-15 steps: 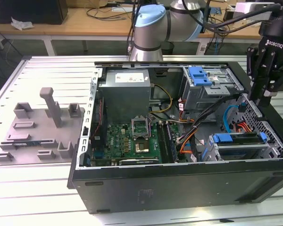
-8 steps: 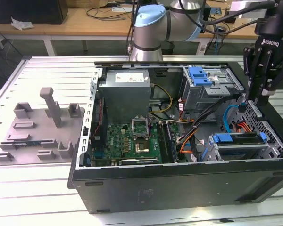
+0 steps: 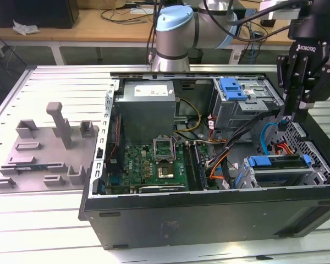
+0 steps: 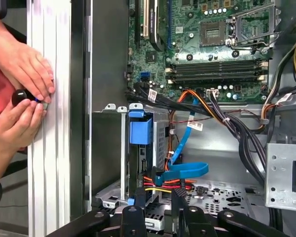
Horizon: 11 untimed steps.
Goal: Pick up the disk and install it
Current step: 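Insert the second disk wire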
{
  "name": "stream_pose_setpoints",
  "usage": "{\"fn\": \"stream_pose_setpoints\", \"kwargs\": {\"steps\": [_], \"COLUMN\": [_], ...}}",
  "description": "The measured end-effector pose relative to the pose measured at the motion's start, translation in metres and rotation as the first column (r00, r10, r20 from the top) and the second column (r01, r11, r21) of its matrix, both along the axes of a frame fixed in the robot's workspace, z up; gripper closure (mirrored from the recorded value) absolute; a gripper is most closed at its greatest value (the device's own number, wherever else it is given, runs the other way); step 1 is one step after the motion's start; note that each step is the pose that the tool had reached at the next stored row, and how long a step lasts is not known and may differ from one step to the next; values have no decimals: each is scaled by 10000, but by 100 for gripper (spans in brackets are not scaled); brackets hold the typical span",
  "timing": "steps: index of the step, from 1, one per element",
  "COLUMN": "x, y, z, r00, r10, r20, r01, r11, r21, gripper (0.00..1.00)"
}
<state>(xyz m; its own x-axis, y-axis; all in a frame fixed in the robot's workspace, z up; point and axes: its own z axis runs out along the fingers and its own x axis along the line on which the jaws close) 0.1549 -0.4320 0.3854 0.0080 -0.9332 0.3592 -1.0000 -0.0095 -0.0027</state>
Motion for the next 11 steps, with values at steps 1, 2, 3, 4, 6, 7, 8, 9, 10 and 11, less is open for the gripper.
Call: {"fn": "stream_pose_setpoints", "kwargs": {"steps": [1,2,3,4,6,7,8,9,10,11], "x": [0,-1,0,0,-1,0,-1,-1,0,0], "y": [38,61,92,128,176,196,209,218,221,221], "z": [0,-1,-2,-1,-4,-4,-6,-7,-10,-13], "r00": [10000,10000,10000,10000,10000,10000,10000,10000,9999,9999], "r10": [16,24,34,46,66,79,89,96,104,111], "r20": [0,-1,-1,-1,-3,-4,-5,-5,-7,-6], "r01": [-16,-25,-34,-46,-66,-79,-89,-96,-104,-111], "r11": [9999,9997,9994,9990,9977,9967,9958,9952,9947,9944], "r21": [-158,-237,-333,-455,-670,-805,-907,-974,-1027,-1056], "gripper": [65,65,65,65,65,65,65,65,65,65]}}
